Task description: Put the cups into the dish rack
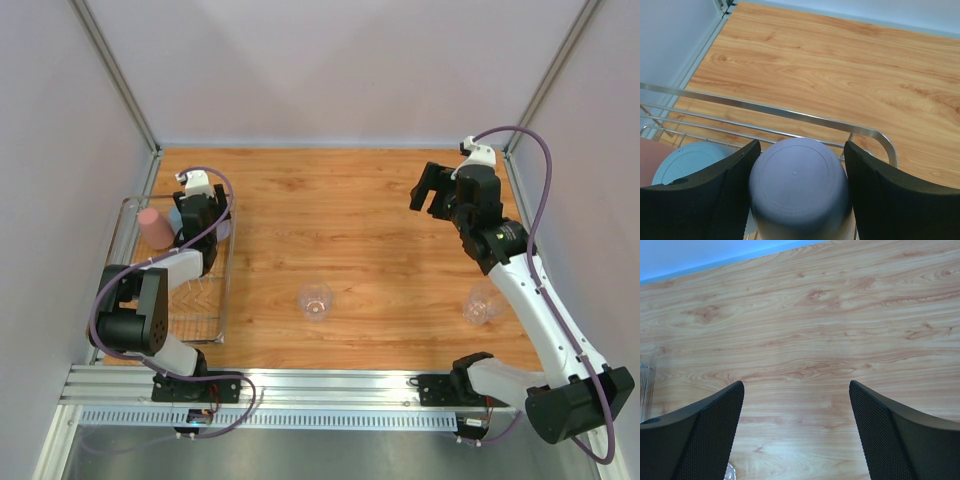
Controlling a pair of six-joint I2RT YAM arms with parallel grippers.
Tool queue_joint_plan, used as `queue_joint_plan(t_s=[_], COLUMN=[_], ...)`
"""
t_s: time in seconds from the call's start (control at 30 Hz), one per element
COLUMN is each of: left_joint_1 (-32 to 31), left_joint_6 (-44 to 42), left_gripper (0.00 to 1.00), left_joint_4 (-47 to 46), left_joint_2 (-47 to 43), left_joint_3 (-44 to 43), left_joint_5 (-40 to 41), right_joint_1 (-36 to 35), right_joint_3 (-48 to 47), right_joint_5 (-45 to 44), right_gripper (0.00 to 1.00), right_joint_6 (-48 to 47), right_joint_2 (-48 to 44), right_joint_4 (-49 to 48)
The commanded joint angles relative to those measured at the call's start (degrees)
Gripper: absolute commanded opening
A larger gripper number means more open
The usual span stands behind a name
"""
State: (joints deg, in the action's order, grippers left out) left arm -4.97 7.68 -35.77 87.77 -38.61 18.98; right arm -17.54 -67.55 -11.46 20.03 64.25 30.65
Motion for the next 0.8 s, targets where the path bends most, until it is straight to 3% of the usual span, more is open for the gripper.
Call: queue_joint_plan(t_s=[0.0,0.1,0.53,0.77], left_joint_1=[0.31,0.31,0.31,0.23], left_joint_6=[-0.48,-0.91,-1.09,-0.74], left_gripper=[0.78,0.83,0.84,0.90], left_joint_4=[-2.47,-2.46,-0.89,2.81], left_joint_2=[-1.90,-2.16,-4.09,-10.41], left_joint_3=[0.29,0.55,-0.06,-1.82], left_joint_5=[-0.79,-1.14,-1.49,-3.07], right_joint_1=[0.23,0.23,0.23,0.23], right_joint_3=[-0.57,-0.57,-0.74,-1.62], right_joint_5=[0.39,0.48,0.92,1.88], right_gripper=[0.88,0.88,0.88,0.88], right_joint_6=[-0.70,-0.78,-0.87,0.01], right_joint_2=[-0.79,-0.88,-0.97,-0.53], right_joint_4=[-0.51,-0.60,-0.68,-0.24])
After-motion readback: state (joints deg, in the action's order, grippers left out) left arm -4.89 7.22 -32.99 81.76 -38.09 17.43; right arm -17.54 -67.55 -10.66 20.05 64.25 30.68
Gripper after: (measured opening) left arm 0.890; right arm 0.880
